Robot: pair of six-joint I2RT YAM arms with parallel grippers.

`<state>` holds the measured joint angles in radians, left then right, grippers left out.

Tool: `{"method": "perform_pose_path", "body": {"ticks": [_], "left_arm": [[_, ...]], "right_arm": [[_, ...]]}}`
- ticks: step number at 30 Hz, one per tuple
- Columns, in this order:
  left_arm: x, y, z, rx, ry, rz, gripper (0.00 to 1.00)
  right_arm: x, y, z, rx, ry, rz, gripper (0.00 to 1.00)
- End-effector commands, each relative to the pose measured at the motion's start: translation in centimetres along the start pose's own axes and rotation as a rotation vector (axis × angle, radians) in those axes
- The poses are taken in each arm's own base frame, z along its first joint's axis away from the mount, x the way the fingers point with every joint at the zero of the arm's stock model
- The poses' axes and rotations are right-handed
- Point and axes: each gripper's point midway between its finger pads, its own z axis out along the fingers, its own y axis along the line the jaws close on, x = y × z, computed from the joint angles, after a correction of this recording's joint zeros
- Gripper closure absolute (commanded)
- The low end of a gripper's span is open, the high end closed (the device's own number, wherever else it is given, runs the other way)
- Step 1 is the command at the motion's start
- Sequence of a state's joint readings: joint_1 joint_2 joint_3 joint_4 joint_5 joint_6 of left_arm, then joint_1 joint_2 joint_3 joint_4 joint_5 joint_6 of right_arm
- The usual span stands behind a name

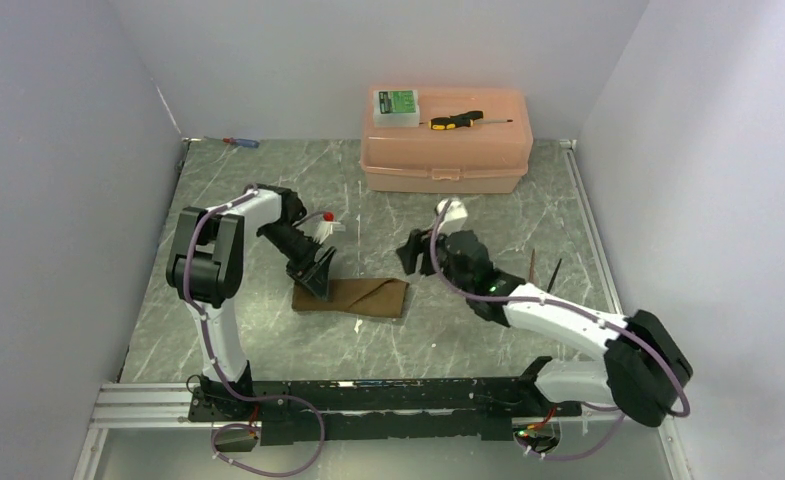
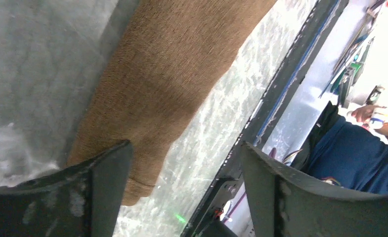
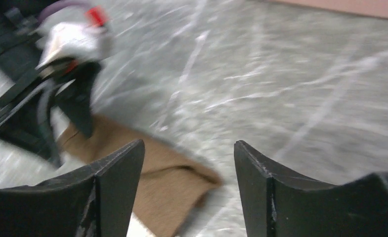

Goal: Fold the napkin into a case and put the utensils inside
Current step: Smooth out the smaller rectangle-folded napkin at the center of the board, then pick up the fork from the corner of the board.

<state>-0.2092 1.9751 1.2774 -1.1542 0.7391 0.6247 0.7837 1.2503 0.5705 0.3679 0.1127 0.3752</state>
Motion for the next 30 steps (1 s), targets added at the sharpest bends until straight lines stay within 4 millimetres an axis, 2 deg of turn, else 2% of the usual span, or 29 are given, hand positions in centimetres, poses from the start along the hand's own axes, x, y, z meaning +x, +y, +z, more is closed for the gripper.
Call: {"method": "perform_pose_path", "body": {"ticks": [1,4,8,10,15,19,23,26,30], "left_arm": [[-3.2,-0.2,-3.3,-0.096,-0.08,0.088,0.07],[-4.6,-1.7,-5.2,-0.114,-0.13,0.116,0.06],[-5.8,-3.4,-7.7,-0.142,-0.154,0.115,0.06],[-6.1,-4.0,-8.7,-0.164,-0.175,0.118,0.06],[-7.5,-5.2,-11.7,-0.232,-0.267,0.137,0.06],[-8.4,-3.1,-15.3,-0.34,-0.338,0.076,0.06],[-9.4,0.1,-21.1,-0.504,-0.456,-0.007,0.06],[-9.3,1.6,-24.9,-0.585,-0.535,-0.055,0.06],[-8.6,2.9,-27.9,-0.67,-0.599,-0.073,0.06]], "right_arm": [[-1.2,-10.0,-4.1,0.54,0.063,0.105,0.26],[-1.8,-14.9,-7.6,0.791,0.054,0.213,0.19],[-1.1,-20.7,-11.7,1.015,0.068,0.34,0.15],[-0.2,-22.9,-13.6,1.096,0.092,0.398,0.14],[2.8,-26.7,-16.3,1.239,0.198,0.544,0.14],[4.7,-28.0,-16.1,1.25,0.261,0.621,0.16],[6.6,-28.2,-15.2,1.236,0.307,0.666,0.2],[8.0,-28.4,-14.1,1.204,0.338,0.693,0.28],[9.3,-28.1,-12.9,1.157,0.373,0.731,0.4]]}}
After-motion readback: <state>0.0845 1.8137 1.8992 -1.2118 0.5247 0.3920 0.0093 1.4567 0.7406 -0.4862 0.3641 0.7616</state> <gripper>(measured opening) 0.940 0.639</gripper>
